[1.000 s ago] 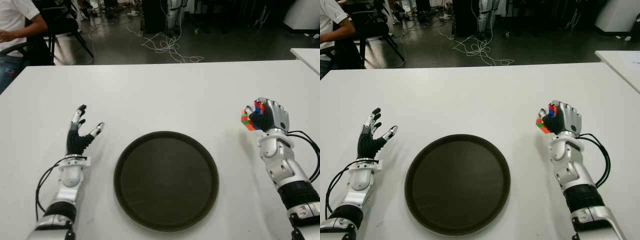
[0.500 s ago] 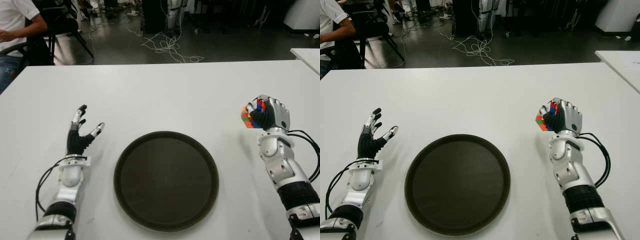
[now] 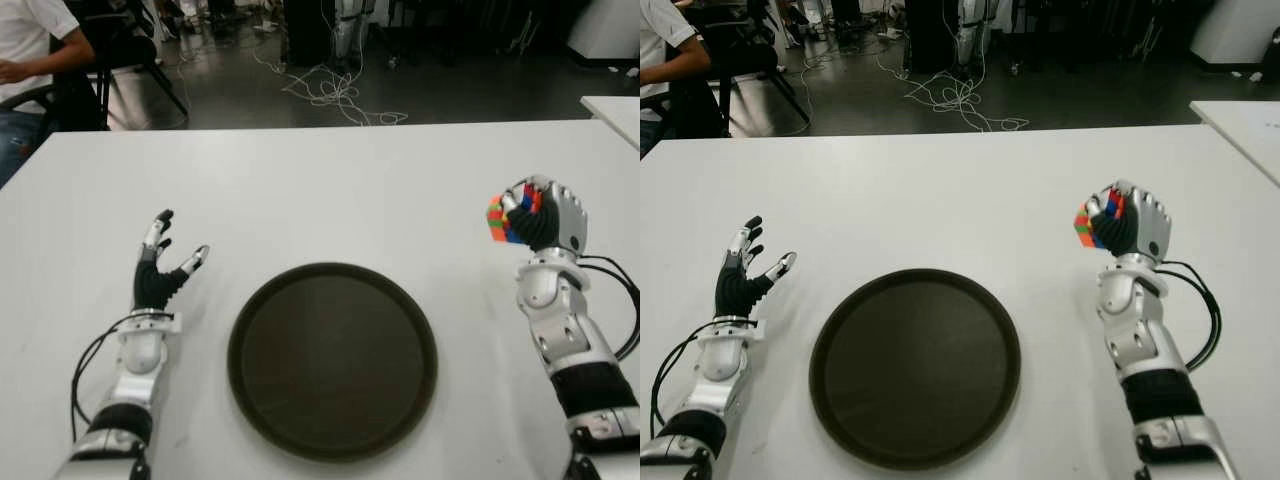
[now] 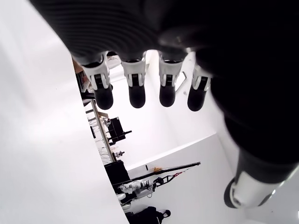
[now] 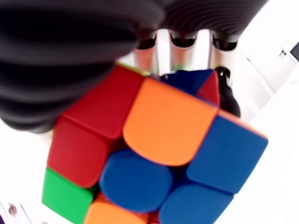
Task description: Pick up the Rubik's Cube and put it in the plate
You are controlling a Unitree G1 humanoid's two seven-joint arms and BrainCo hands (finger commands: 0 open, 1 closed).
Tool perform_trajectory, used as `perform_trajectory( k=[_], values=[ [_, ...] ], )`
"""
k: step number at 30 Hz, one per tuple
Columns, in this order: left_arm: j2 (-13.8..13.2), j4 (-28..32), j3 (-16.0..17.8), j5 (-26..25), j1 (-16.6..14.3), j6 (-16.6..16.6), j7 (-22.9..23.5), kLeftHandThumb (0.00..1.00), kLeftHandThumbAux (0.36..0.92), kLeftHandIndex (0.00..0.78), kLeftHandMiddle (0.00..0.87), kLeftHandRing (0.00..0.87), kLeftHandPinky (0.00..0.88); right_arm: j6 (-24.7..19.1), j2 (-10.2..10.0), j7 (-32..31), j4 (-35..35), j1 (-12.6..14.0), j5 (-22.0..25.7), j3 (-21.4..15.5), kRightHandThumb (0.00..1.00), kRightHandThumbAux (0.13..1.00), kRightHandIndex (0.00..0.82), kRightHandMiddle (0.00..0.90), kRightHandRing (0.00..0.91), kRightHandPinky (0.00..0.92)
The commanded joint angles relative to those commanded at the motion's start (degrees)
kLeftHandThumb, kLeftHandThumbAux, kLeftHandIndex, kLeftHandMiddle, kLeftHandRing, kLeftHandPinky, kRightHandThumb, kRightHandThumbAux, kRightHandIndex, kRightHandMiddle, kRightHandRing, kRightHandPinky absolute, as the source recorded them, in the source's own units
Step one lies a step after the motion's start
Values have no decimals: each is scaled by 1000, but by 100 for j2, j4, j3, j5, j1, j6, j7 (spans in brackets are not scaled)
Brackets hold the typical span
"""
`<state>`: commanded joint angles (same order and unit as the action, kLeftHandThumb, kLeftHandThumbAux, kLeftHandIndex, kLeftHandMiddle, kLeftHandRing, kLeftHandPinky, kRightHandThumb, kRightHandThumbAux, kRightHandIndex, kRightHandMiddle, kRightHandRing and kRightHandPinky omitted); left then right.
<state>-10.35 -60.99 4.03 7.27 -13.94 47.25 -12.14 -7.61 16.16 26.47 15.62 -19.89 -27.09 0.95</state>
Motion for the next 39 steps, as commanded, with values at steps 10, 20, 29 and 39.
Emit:
perform_trajectory(
  k=[10, 20, 29, 39],
  values=[
    [-11, -36, 12, 5, -36, -24, 4, 386, 690, 41, 78, 45, 4, 192, -334, -29, -574, 60, 328, -219, 713, 715, 442, 817, 820, 818],
    [-3, -54, 17, -6, -45, -47, 29, 400, 689, 33, 67, 35, 3, 204, -695, -80, -1039, -69, 298, -63, 712, 716, 442, 813, 815, 813],
    [19, -72, 23, -21, -43, -38, 40, 421, 688, 31, 73, 41, 8, 377, -1104, -144, -1405, -93, 170, 355, 715, 714, 442, 816, 819, 815],
    [44, 7, -3, 32, -1, -47, -37, 427, 695, 25, 67, 38, 1, 936, -1352, -412, -1671, 81, 173, 781, 715, 713, 442, 828, 828, 817]
  ],
)
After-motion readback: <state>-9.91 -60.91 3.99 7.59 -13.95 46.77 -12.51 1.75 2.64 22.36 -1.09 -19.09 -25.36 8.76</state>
